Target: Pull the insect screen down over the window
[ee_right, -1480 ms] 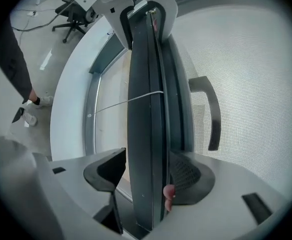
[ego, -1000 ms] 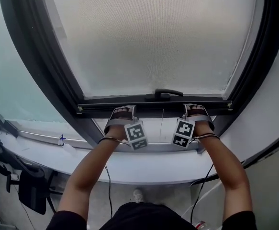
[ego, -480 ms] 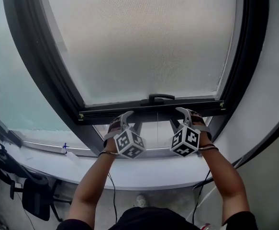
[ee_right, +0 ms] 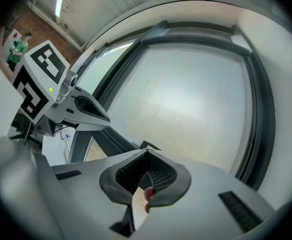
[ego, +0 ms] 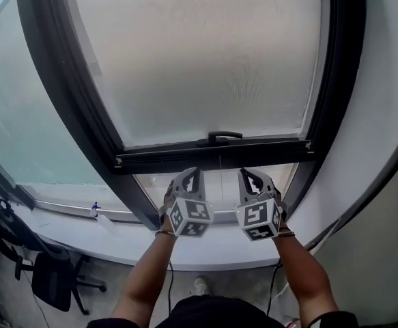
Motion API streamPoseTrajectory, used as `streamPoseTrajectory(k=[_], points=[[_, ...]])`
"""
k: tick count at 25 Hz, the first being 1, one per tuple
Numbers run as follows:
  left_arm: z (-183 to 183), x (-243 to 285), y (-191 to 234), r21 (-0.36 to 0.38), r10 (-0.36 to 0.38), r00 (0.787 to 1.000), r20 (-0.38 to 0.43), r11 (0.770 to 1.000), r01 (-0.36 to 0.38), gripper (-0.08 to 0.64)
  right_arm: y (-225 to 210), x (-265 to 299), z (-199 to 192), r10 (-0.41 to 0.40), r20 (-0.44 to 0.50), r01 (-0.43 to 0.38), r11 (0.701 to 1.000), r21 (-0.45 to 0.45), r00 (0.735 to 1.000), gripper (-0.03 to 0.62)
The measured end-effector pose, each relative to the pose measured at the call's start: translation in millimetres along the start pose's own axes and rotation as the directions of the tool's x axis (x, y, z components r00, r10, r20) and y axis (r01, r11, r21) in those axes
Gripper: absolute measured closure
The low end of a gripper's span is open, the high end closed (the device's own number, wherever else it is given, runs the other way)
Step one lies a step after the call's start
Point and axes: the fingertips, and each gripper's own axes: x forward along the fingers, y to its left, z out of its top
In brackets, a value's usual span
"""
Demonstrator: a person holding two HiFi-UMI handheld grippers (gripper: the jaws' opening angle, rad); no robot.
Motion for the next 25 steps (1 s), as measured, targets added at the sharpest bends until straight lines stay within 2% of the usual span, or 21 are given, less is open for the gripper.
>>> streamPoseTrajectory(k=[2, 5, 9, 15, 20, 25], points=[[1, -12, -3, -0.104, -0.005, 1.0, 0.018, 0.995, 0.007, 0.557, 1, -10, 1, -0.004, 0.006, 0.004, 0.998, 0.063, 1.0, 0.586], [-3, -30, -9, -0.256, -0.015, 0.999, 0.032, 0.966, 0.023, 0.557, 1, -26, -3, -0.023, 0.007, 0.021, 0.978, 0.208, 1.0, 0.586], [-14, -53, -10, -0.38, 0.011, 1.0, 0.014, 0.925, -0.004, 0.557, 8, -46, -8, -0.039, 0.007, 0.034, 0.941, 0.337, 0.999, 0.586], [-31, -83, -14, -0.492, 0.011, 1.0, 0.007, 0.871, -0.007, 0.557, 28, -67, -25, -0.036, -0.036, 0.047, 0.915, 0.4, 0.999, 0.586], [-38, -108, -17, -0.52, 0.003, 1.0, 0.026, 0.854, 0.011, 0.557, 54, -80, -20, -0.028, -0.035, 0.04, 0.901, 0.432, 0.999, 0.586], [-53, -136, -18, -0.548, -0.008, 0.999, 0.039, 0.836, 0.028, 0.557, 76, -99, -8, -0.053, -0.025, 0.058, 0.904, 0.423, 0.998, 0.586]])
